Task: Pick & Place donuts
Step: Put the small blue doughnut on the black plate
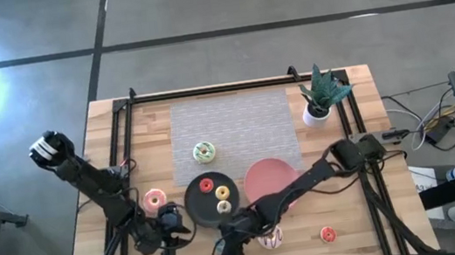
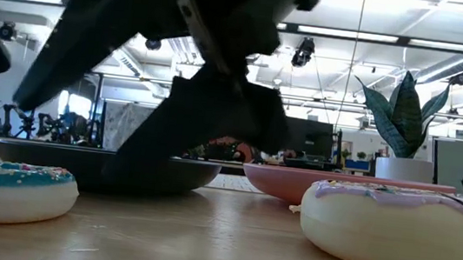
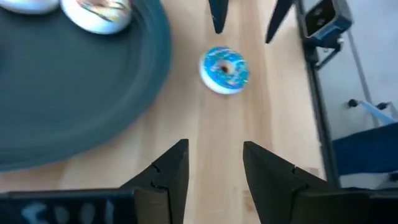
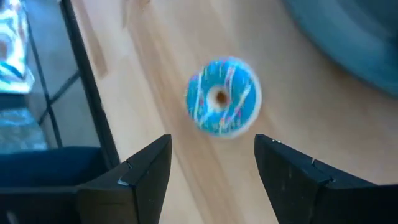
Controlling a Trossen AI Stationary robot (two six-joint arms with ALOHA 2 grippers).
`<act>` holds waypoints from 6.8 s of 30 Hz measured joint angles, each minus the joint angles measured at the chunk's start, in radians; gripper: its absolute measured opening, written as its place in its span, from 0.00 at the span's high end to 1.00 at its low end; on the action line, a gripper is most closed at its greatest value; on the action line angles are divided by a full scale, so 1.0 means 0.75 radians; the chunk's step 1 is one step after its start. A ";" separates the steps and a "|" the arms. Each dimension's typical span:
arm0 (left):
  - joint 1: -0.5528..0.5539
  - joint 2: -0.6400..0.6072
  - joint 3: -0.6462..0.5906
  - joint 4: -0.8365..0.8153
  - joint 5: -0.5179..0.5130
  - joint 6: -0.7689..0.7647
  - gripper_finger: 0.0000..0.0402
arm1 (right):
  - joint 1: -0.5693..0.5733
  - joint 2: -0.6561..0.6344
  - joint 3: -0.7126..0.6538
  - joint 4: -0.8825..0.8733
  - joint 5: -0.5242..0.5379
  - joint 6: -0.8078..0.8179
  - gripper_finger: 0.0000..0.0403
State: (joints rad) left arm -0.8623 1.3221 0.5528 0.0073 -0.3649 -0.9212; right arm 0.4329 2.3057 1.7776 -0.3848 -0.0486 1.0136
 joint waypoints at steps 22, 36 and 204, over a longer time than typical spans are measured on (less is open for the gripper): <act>-0.062 0.522 0.452 -0.184 -0.026 0.063 0.69 | 0.106 0.002 0.000 -0.002 0.319 -0.637 0.45; 0.076 0.679 0.508 -0.066 -0.073 0.081 0.69 | 0.089 0.004 -0.014 -0.012 0.338 -0.729 0.45; -0.050 -0.215 0.502 -1.022 -0.843 -0.541 0.69 | -0.273 0.037 0.153 -0.182 0.194 -0.772 0.46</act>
State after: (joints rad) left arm -0.8997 1.1606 0.9291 -0.7592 -0.9971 -1.3271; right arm 0.2278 2.3335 1.8927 -0.5214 0.0971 0.4347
